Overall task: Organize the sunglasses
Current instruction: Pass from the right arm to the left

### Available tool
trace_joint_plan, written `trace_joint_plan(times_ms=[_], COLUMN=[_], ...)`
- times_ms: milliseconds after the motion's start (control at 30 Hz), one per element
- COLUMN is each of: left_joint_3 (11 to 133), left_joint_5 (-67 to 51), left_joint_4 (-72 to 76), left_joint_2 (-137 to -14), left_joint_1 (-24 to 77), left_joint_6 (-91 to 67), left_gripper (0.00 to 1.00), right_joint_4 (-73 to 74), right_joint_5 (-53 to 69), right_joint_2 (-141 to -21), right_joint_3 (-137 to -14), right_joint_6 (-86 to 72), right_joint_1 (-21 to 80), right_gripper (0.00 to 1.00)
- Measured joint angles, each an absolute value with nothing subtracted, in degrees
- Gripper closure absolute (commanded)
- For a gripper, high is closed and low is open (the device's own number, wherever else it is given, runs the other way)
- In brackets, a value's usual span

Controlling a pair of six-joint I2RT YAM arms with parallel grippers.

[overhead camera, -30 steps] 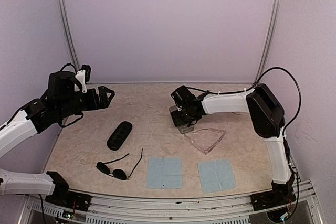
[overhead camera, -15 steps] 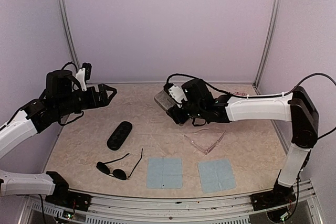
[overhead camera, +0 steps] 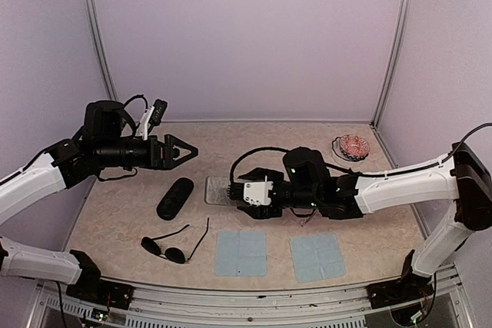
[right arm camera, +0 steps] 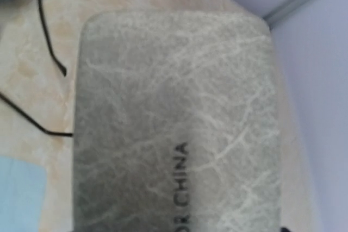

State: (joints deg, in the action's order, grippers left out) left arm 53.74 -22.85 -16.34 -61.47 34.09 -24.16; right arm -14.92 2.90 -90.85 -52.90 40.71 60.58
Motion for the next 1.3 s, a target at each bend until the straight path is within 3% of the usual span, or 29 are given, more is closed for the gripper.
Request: trace_joint_plan(times_ms=[267,567,867,1100,1300], left_joint_3=[48.1,35.6,31.7,29.9,29.9], left_joint_5=[-33.8,-44.2,-51.3,-54.7,-55.6], left_joint_4=[-11.1,7.1,24.8,37.4,41.9], left_joint_2=[-63.6,-63.5,-63.5,-66.1,-67.2], left_joint_1=[37.3,38.3,39.6,40.8,41.5], left_joint_6=[-29.8,-46.5,-59.7,-68.1,-71.1], left_gripper=[0.01,0.01,0.02,0.08,0.21], right_joint_4=[-25.7,-43.7,-56.6,-62.0,-64.1], right_joint_5=[2.3,-0.5,-0.3,0.2,0.3], right_joint_2=[-88.2,-88.1,-88.1,-88.9,-89.5], right_joint_3=[-45.1,-37.9,-37.5,-37.5,-37.5], right_joint_6=[60.8,77.1,86.9,92.7,95.6], right_joint_1=[64.1,68.1,69.2,69.4,69.4], right_gripper=[0.56,0.57,0.57,0.57,0.56])
